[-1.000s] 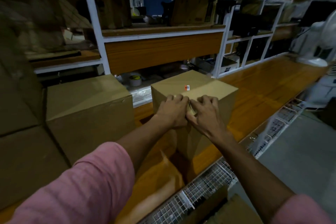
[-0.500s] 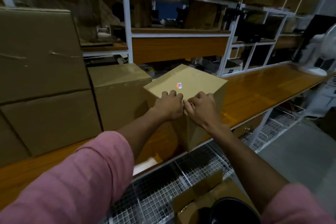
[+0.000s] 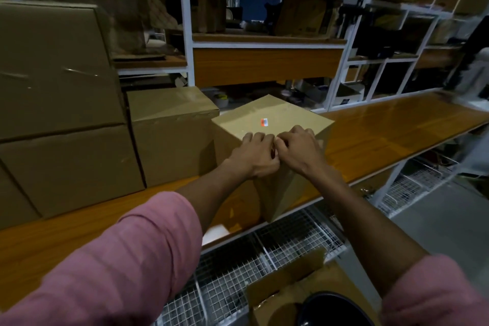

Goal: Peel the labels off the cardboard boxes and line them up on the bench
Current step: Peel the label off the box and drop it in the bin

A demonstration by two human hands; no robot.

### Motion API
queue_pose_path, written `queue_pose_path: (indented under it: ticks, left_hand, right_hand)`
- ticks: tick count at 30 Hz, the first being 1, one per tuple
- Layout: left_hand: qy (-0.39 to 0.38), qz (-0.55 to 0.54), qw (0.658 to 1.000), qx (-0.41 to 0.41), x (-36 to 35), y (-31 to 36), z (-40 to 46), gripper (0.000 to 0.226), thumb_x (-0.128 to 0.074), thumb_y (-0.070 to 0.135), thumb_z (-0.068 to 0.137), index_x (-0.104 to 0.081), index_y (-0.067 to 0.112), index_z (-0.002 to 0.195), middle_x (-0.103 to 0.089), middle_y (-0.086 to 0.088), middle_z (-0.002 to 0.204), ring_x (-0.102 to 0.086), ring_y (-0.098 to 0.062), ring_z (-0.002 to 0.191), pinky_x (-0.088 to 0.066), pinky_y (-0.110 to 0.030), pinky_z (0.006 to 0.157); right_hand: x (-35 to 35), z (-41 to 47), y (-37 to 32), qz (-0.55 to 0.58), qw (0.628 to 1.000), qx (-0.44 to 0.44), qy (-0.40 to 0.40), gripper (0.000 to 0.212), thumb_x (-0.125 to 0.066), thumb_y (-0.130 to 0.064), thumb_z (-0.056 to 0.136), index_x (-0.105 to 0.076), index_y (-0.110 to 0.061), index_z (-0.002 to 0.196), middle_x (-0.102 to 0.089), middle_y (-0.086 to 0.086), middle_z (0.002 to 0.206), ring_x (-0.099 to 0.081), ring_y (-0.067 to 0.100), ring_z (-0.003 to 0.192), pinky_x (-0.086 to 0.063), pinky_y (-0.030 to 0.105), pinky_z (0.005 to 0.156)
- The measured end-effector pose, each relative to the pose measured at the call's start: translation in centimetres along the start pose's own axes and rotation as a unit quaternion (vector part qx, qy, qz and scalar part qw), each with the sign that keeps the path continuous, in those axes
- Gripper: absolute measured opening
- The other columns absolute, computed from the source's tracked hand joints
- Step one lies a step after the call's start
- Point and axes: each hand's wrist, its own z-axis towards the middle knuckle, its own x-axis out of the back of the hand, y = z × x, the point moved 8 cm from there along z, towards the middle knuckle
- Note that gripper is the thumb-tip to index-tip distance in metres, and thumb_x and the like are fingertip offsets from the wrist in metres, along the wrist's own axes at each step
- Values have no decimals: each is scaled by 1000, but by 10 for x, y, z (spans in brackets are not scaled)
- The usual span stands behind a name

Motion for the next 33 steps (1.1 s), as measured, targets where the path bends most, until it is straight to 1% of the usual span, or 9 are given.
queue_pose_path:
  ticks: [4, 8, 10, 13, 15, 18, 23, 28, 33]
  left_hand:
    - [-25, 51, 998, 14, -11, 9, 20, 71, -43, 69, 90, -35, 23, 144, -31, -11, 151, -21, -39, 145, -35, -67, 108]
    - [-33, 88, 995, 34, -18, 11, 34, 81, -66, 65, 83, -30, 26, 144, -24, -10, 151, -21, -40, 144, -40, -68, 105]
    - [-30, 93, 995, 23, -15, 11, 37, 85, -71, 60, 82, -28, 24, 146, -26, -12, 149, -26, -40, 141, -43, -62, 105]
    - [-39, 113, 993, 18, -10, 12, 39, 91, -73, 59, 82, -26, 23, 151, -25, -13, 153, -29, -40, 140, -44, -58, 106]
    - [-51, 133, 990, 22, -7, 15, 37, 96, -72, 60, 82, -21, 25, 155, -22, -12, 156, -29, -41, 140, -43, -61, 105]
    - [-69, 156, 985, 28, -1, 19, 31, 92, -68, 63, 84, -22, 26, 154, -20, -11, 159, -28, -43, 141, -39, -68, 105]
    - [-40, 87, 992, 84, 15, 13, 13, 69, -33, 69, 96, -35, 23, 148, -29, -10, 155, -30, -41, 139, -32, -72, 104]
    - [63, 85, 985, 134, 24, -4, -29, 55, -40, 51, 99, -39, 19, 144, -38, -9, 141, -35, -34, 128, -41, -68, 98]
    - [86, 103, 978, 160, 42, -34, -85, 58, -44, 53, 96, -41, 18, 141, -40, -9, 136, -38, -32, 124, -46, -61, 92]
  right_hand:
    - [1, 23, 19, -35, 999, -19, -10, 36, -41, -37, 104, -69, -19, 118, -56, 11, 123, -47, 30, 120, -35, 51, 102]
    - [-13, 51, 45, -25, 999, -22, -36, 22, -52, -40, 97, -57, -21, 106, -49, 12, 124, -44, 33, 120, -35, 47, 99]
    - [-17, 64, 59, -12, 999, -31, -43, 30, -52, -49, 96, -54, -21, 107, -48, 13, 130, -45, 34, 123, -34, 49, 103]
    - [-26, 77, 75, -43, 995, -25, -88, 58, -43, -63, 97, -47, -28, 142, -39, 11, 155, -33, 37, 142, -26, 54, 112]
    - [-30, 81, 79, -89, 989, -14, -119, 66, -35, -70, 97, -37, -35, 153, -30, 8, 163, -25, 39, 147, -22, 55, 113]
    - [-28, 79, 79, -109, 987, -7, -119, 66, -31, -73, 95, -38, -41, 152, -31, 8, 162, -25, 41, 145, -24, 56, 111]
    - [-21, 54, 65, -78, 992, 11, -98, 61, -33, -72, 94, -45, -44, 147, -38, 5, 156, -29, 38, 140, -25, 54, 107]
    - [-19, 25, 23, -60, 995, 32, -77, 55, -36, -67, 96, -52, -42, 143, -44, 6, 148, -33, 34, 134, -27, 51, 103]
    - [-22, -6, -34, -51, 995, 51, -71, 53, -37, -65, 96, -55, -39, 139, -46, 6, 143, -34, 34, 133, -29, 52, 102]
